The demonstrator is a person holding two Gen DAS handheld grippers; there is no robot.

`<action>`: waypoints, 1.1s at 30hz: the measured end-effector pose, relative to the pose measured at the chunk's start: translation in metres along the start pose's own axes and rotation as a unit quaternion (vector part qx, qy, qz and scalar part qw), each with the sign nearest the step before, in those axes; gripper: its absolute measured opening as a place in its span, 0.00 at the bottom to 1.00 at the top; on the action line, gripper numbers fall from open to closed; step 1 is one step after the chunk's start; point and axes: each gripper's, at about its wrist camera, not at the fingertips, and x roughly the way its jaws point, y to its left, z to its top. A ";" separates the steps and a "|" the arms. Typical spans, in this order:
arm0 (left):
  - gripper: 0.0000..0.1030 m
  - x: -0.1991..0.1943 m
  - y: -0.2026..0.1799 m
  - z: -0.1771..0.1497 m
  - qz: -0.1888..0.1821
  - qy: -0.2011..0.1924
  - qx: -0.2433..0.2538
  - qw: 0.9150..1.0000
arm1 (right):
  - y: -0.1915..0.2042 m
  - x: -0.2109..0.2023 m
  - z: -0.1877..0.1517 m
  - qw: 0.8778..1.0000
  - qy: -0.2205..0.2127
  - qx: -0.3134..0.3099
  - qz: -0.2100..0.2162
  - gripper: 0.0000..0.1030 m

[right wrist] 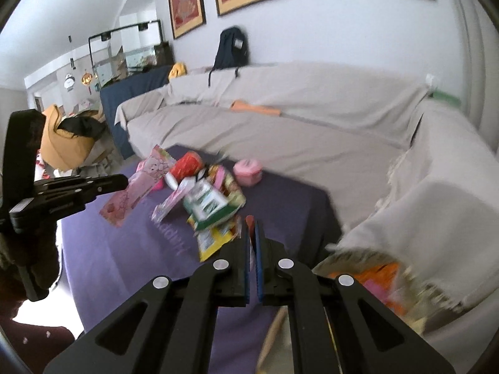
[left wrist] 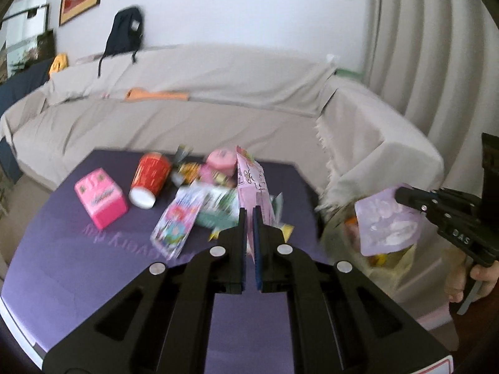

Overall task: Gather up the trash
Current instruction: 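Carry both wrappers to the trash bag and lower them inside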

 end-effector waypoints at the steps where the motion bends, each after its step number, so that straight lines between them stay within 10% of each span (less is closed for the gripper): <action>1: 0.03 -0.003 -0.008 0.005 -0.005 -0.008 0.004 1.000 | -0.004 -0.007 0.005 1.000 -0.009 -0.001 -0.005 0.05; 8: 0.03 0.003 -0.086 0.036 -0.073 -0.030 0.042 0.996 | -0.047 -0.055 0.019 0.997 -0.050 -0.004 -0.066 0.05; 18: 0.03 0.069 -0.180 0.028 -0.166 0.037 0.071 0.983 | -0.131 -0.072 -0.023 0.990 -0.031 0.058 -0.122 0.05; 33: 0.03 0.133 -0.172 -0.010 -0.173 0.115 0.036 0.977 | -0.167 0.019 -0.094 0.987 0.040 0.142 -0.061 0.05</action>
